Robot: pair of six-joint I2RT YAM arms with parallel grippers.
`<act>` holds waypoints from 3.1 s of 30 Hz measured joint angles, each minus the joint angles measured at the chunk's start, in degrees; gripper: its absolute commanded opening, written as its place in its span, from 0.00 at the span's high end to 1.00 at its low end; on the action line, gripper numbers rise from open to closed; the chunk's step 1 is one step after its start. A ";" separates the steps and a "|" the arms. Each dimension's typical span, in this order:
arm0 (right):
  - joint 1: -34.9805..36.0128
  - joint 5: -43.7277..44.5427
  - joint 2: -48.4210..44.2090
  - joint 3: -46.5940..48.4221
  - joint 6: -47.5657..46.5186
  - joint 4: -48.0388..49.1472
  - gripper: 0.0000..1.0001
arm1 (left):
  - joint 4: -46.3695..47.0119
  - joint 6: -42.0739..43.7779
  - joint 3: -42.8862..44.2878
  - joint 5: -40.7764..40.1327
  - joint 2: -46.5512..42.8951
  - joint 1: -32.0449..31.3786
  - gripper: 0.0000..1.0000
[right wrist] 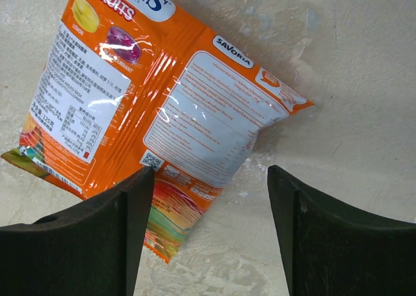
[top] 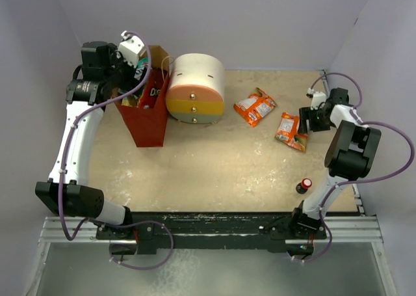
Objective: Place the snacks into the paper bag
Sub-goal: Pick up the snack from the center of the board, then place the snack in the paper bag.
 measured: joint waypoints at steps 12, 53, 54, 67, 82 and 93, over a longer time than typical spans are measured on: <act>-1.05 -10.54 4.55 3.08 -0.70 -3.19 0.78 | 1.05 -0.85 -1.88 8.09 -0.92 0.00 0.01; 15.10 -38.64 -26.16 10.69 4.07 -9.51 1.00 | 18.14 -20.39 -4.26 36.00 5.75 -16.90 0.01; 15.78 -39.06 -26.71 10.80 4.94 -8.74 1.00 | 18.78 -21.31 -4.24 36.30 6.62 -17.46 0.01; 22.69 -44.46 -29.64 11.32 14.05 0.68 1.00 | 33.27 -34.93 -4.15 40.85 12.52 -21.49 0.01; 27.76 -47.82 -30.97 11.26 18.38 6.32 1.00 | 43.56 -50.31 -3.17 48.26 16.76 -22.12 0.28; 28.17 -47.39 -30.97 8.90 15.96 6.71 1.00 | 47.01 -55.47 -3.23 51.28 16.83 -22.60 0.64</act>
